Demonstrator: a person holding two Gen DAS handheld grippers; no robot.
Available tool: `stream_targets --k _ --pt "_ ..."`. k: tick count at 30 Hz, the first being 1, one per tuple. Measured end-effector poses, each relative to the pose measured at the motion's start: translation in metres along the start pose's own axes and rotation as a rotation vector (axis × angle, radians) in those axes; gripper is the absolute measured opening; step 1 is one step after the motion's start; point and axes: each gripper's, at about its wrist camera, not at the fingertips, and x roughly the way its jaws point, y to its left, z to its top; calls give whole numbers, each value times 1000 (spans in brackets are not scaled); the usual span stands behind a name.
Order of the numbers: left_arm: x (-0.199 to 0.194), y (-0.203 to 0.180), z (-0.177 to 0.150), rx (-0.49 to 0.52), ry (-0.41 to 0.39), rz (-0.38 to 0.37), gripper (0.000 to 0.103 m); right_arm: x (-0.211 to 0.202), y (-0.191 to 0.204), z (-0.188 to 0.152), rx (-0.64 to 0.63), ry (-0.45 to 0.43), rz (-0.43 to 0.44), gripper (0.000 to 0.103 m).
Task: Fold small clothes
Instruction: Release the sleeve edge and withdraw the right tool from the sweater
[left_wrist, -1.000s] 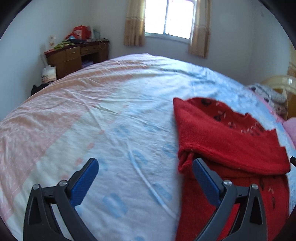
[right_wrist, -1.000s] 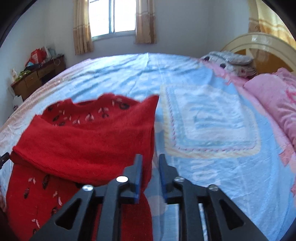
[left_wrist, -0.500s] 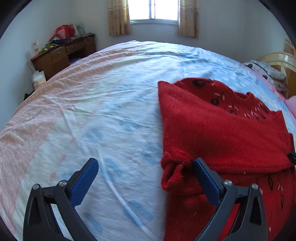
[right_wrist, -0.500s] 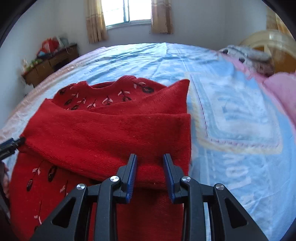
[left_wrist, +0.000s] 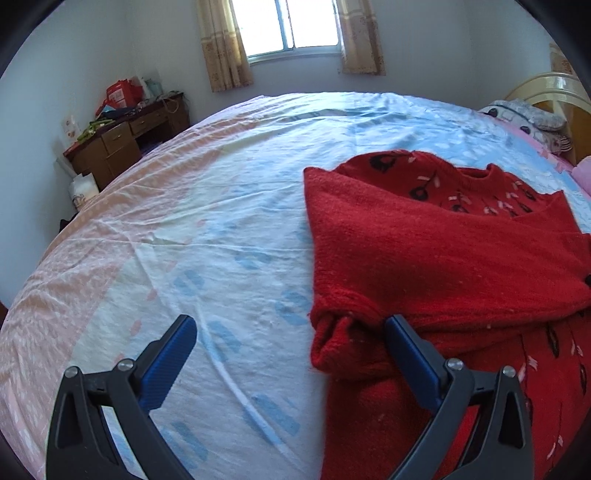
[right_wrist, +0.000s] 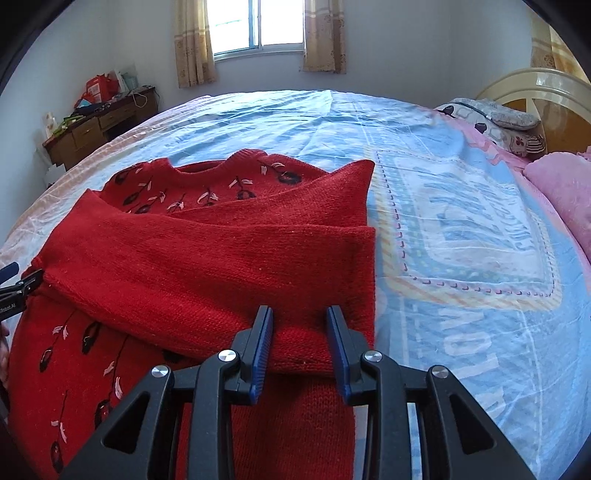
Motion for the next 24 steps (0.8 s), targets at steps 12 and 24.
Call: stream_targets --k 12,24 --pt "-22 2 -7 -12 -37 -87 103 -30 21 -13 -71 -73 14 57" --pt "-38 -2 -19 7 -56 -118 103 -35 14 -31 1 -60 26 57"
